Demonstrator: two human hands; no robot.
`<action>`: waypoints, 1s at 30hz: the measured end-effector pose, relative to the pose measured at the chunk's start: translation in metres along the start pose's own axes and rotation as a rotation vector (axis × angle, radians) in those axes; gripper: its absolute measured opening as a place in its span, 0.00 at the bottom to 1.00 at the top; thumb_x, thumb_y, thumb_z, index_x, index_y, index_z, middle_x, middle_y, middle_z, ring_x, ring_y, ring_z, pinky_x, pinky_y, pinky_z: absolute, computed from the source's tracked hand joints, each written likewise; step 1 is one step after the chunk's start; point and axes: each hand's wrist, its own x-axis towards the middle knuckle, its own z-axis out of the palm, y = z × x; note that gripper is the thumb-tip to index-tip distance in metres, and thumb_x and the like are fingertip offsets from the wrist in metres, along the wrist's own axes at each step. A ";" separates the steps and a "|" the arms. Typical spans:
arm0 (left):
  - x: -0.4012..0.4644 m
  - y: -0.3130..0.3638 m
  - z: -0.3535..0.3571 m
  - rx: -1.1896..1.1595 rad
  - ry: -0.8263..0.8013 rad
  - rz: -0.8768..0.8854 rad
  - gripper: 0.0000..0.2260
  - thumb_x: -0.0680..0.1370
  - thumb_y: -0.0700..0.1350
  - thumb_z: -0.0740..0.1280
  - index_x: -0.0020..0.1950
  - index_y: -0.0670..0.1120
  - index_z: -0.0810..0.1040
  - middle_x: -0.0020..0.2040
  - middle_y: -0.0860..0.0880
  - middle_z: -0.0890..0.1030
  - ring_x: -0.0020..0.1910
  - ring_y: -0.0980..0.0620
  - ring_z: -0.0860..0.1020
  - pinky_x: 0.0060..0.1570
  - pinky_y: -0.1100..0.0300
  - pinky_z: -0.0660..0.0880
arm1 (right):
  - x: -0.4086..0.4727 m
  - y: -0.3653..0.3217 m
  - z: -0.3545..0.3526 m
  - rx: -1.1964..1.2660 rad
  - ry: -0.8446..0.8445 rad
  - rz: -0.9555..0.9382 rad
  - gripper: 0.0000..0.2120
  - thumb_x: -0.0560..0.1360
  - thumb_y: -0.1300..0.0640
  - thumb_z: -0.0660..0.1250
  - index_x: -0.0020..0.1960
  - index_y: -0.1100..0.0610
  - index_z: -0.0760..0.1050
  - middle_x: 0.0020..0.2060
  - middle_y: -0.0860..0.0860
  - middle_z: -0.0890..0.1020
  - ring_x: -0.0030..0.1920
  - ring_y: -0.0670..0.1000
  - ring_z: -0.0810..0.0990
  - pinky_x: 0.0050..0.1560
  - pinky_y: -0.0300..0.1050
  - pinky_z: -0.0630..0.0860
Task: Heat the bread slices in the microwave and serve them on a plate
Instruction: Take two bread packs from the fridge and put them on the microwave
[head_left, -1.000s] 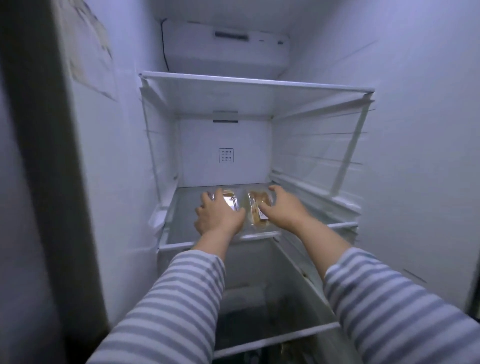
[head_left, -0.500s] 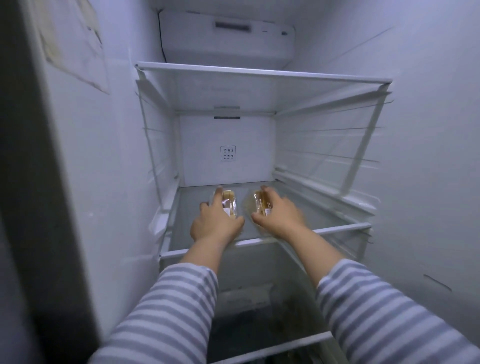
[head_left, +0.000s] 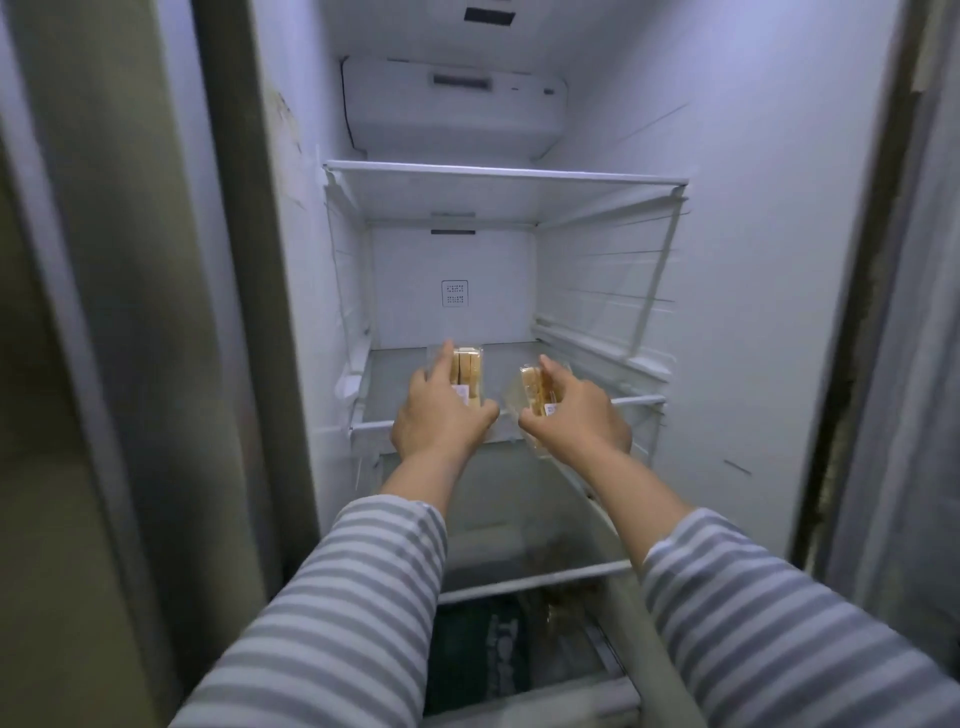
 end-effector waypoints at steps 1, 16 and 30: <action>-0.018 0.004 -0.007 -0.001 0.005 0.003 0.39 0.70 0.56 0.70 0.76 0.61 0.54 0.67 0.47 0.70 0.63 0.44 0.73 0.56 0.49 0.72 | -0.017 0.003 -0.007 0.005 0.000 -0.004 0.34 0.68 0.42 0.66 0.72 0.33 0.58 0.60 0.48 0.77 0.59 0.54 0.77 0.51 0.48 0.75; -0.360 -0.048 -0.063 0.097 -0.183 -0.343 0.37 0.71 0.56 0.70 0.75 0.63 0.53 0.69 0.46 0.69 0.63 0.43 0.73 0.58 0.49 0.72 | -0.324 0.064 -0.050 -0.028 -0.317 -0.038 0.33 0.70 0.40 0.66 0.72 0.34 0.57 0.60 0.50 0.77 0.57 0.55 0.77 0.55 0.53 0.76; -0.486 -0.161 -0.216 0.234 -0.028 -0.710 0.37 0.71 0.59 0.69 0.76 0.63 0.53 0.65 0.46 0.70 0.62 0.42 0.74 0.56 0.50 0.71 | -0.483 -0.041 0.013 -0.025 -0.682 -0.217 0.34 0.70 0.38 0.66 0.72 0.32 0.56 0.61 0.51 0.75 0.57 0.55 0.78 0.54 0.54 0.78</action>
